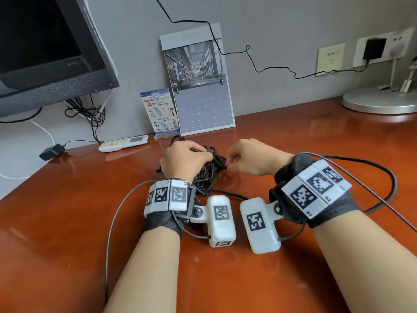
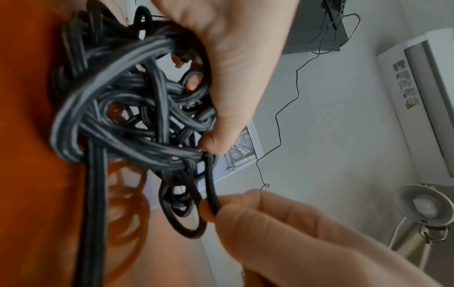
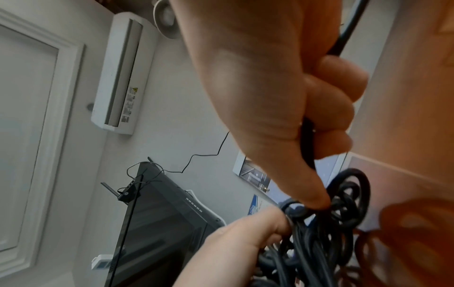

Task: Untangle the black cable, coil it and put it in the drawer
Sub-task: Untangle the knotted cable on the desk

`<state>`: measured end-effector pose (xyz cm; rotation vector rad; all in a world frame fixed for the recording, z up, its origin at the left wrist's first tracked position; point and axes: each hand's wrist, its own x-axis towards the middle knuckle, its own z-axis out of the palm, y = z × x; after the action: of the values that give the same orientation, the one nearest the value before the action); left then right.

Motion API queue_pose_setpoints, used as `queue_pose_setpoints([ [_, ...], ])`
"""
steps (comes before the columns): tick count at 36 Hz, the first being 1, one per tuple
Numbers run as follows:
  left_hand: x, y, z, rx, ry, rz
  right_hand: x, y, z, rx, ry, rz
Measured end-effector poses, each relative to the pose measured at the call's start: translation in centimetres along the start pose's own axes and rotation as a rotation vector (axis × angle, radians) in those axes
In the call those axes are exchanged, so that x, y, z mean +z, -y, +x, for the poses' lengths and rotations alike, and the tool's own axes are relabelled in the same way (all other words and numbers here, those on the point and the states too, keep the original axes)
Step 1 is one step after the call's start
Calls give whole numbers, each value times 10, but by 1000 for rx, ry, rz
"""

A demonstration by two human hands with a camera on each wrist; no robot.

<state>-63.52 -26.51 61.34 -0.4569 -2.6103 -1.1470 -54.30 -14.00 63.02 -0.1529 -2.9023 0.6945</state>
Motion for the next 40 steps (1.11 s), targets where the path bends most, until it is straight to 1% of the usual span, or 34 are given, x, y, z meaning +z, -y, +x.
queue_pose_setpoints([
  [5, 0, -1, 0, 2, 32, 24, -5, 1, 0, 24, 64, -26],
  [9, 1, -1, -1, 80, 56, 30, 3, 4, 0, 65, 71, -103],
  [14, 2, -1, -2, 142, 59, 33, 14, 5, 5, 70, -2, -78],
  [18, 0, -4, -4, 107, 36, 25, 19, 4, 8, 32, 10, -24],
  [22, -2, -5, -4, 41, 66, -11, 14, 9, 7, 9, 58, -81],
  [25, -2, -5, -5, 58, 83, -1, 11, 9, 6, 43, 81, -130],
  [26, -2, -4, -5, 89, 94, 7, 11, 9, 5, 62, 72, -134],
  [30, -1, -2, -1, 299, 163, 1, 17, 5, 3, 93, -9, -103],
  [32, -2, -3, 1, 359, 195, 27, 19, 3, 2, 101, -20, -84],
  [34, -4, -5, 2, 371, 215, 67, 18, 2, 2, 109, -13, -68],
  [36, -5, -7, 3, 352, 206, 94, 17, 0, 2, 123, -34, -31],
  [37, -6, -7, 3, 339, 201, 101, 17, -1, 3, 128, -77, -8],
  [40, -7, -8, 4, 293, 216, 127, 17, -6, 6, 136, -309, 13],
])
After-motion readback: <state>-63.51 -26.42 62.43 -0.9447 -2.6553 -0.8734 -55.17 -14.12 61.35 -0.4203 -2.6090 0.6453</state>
